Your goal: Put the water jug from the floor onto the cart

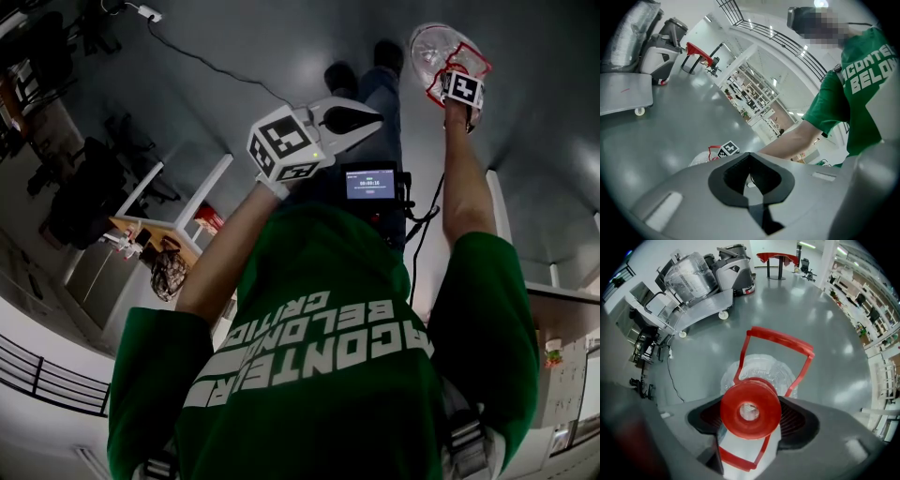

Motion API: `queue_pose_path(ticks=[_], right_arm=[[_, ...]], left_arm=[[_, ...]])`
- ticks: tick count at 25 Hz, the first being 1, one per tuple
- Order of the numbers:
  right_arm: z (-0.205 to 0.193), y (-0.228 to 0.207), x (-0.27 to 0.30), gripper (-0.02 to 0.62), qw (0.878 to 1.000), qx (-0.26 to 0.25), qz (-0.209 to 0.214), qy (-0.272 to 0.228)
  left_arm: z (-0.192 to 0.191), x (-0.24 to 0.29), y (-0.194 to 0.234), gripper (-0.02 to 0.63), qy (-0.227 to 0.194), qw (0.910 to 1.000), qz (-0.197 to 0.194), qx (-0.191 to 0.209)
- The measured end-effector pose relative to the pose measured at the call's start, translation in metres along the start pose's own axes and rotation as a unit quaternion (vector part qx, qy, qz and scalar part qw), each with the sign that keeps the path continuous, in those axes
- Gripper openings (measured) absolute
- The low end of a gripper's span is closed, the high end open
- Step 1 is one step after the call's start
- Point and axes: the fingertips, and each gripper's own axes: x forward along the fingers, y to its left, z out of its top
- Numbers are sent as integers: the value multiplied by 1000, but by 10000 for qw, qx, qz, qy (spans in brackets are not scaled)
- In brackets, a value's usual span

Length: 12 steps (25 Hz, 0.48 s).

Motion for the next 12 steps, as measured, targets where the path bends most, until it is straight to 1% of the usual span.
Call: queue_pose_path(ticks=[2,6,9,10,11,12], right_arm=[[-1,-1,4,308,10000,17,36,73],[1,0,6,310,9997,-114,108,182],[8,27,11,310,9972,-195,721,4],[6,32,10,310,9964,-211,817,2],[0,30,6,310,9967,-232,773,60],[-7,23,0,310,9978,-279,587,152]], left_arm=[[-2,0,1,9,-9,10000,23,-11],[-2,0,3,9,-45,10000,63,-17],[2,0,2,9,-57,10000,63,6],[3,-1,1,9,-62,10000,59,20],[4,-2,-1,9,-70,10000,57,35],[4,-4,-2,9,-78,9999,58,49]])
